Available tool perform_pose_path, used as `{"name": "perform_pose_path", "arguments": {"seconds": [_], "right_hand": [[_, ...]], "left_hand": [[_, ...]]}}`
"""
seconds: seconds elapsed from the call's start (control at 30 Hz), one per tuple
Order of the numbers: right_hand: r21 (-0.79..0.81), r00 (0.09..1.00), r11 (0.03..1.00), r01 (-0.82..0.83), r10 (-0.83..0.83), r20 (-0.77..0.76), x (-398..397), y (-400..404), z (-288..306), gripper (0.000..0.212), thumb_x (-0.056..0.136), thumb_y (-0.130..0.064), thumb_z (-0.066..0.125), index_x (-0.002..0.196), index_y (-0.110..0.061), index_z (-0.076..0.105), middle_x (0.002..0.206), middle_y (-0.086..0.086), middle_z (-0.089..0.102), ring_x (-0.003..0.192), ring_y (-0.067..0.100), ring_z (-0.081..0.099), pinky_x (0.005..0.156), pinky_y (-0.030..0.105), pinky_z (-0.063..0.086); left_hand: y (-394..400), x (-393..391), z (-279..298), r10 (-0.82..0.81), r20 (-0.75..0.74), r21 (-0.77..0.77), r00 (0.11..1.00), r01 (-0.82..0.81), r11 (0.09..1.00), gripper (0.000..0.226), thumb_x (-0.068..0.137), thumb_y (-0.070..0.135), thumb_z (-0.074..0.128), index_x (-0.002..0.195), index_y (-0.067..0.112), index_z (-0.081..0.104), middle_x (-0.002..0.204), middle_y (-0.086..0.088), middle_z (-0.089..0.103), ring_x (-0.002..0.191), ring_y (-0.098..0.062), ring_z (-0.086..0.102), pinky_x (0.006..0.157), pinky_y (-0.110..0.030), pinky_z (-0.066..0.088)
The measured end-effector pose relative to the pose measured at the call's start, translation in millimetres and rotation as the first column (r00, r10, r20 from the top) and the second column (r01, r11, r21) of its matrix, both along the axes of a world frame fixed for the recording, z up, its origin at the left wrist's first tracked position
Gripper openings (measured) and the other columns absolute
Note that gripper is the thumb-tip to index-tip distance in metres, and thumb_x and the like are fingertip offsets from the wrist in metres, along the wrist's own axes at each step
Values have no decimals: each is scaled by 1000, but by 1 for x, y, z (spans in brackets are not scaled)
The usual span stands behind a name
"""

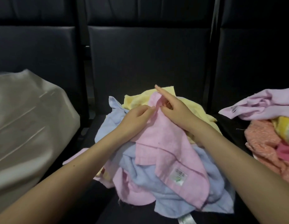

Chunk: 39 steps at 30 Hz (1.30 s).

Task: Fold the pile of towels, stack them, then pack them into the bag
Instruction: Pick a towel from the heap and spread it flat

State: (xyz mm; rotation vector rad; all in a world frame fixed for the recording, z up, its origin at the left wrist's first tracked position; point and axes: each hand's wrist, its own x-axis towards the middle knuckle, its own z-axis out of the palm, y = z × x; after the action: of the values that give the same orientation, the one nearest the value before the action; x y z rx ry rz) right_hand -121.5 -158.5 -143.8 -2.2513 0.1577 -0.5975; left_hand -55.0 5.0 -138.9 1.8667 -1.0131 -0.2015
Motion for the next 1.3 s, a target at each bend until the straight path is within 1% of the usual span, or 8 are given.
{"name": "perform_pose_path", "arguments": {"seconds": [0.13, 0.3, 0.47, 0.6, 0.77, 0.97, 1.13, 1.3], "right_hand": [[-10, 992, 1000, 7, -8, -123, 3, -9, 7, 12, 95, -31, 55, 100, -34, 66, 94, -7, 68, 89, 13, 62, 88, 38, 53], [-96, 986, 993, 69, -82, -148, -1, -7, 18, 13, 94, -24, 57, 82, -26, 61, 94, 0, 61, 92, 21, 57, 83, 34, 50], [-50, 993, 994, 93, -89, 72, -21, 18, 38, 14, 99, -14, 48, 92, -17, 60, 124, -6, 53, 118, 1, 39, 98, 20, 32], [181, 981, 983, 6, -41, 189, -53, 46, 70, 15, 99, -15, 49, 86, -11, 54, 78, 5, 52, 70, 12, 47, 63, 25, 42], [129, 984, 988, -89, 67, 166, -98, 76, 102, 13, 89, -17, 67, 87, -7, 61, 74, -2, 56, 64, 6, 50, 58, 15, 42], [244, 993, 964, -107, 114, -15, -149, 84, 93, 13, 91, -24, 66, 81, -19, 71, 70, -11, 66, 67, 0, 61, 61, 18, 46], [573, 997, 816, -75, 54, 53, -173, 89, 69, 27, 96, -24, 57, 81, -24, 79, 80, 0, 70, 76, 11, 63, 68, 22, 52], [609, 994, 792, -54, -15, 108, -183, 101, 73, 25, 96, -28, 58, 96, -8, 72, 84, 9, 68, 78, 17, 63, 69, 28, 51]], "left_hand": [[1, 3, 1, -48, 20, 95, 999, 46, 994, 39, 96, 36, 56, 70, 8, 47, 63, 2, 39, 55, -6, 34, 57, -23, 31], [8, 5, 5, -32, -89, 165, 996, 47, 985, 42, 92, 38, 56, 72, 2, 51, 65, 0, 45, 60, -8, 41, 61, -26, 36], [33, -10, 19, 38, -255, -21, 966, -44, 999, 48, 91, 43, 54, 101, -3, 64, 85, -12, 60, 79, -22, 56, 75, -40, 48], [52, -31, 55, 27, -274, -205, 961, -86, 975, 40, 97, 40, 48, 94, 7, 70, 74, -3, 53, 67, -17, 50, 60, -33, 42], [77, -60, 99, -152, -358, -374, 921, 7, 927, 32, 99, 32, 51, 74, 20, 67, 70, 1, 59, 68, -12, 54, 62, -27, 45], [121, -74, 105, -147, -367, -336, 918, 17, 942, 27, 86, 45, 61, 89, 24, 77, 94, -6, 72, 93, -20, 67, 86, -34, 53], [156, -81, 79, -85, -358, -207, 930, 10, 978, 24, 98, 26, 53, 102, 17, 75, 91, -3, 75, 81, -13, 69, 65, -21, 53], [170, -99, 82, -60, -403, -236, 913, -41, 971, 32, 99, 27, 50, 112, 4, 70, 96, -12, 73, 87, -21, 70, 65, -27, 55]]}}
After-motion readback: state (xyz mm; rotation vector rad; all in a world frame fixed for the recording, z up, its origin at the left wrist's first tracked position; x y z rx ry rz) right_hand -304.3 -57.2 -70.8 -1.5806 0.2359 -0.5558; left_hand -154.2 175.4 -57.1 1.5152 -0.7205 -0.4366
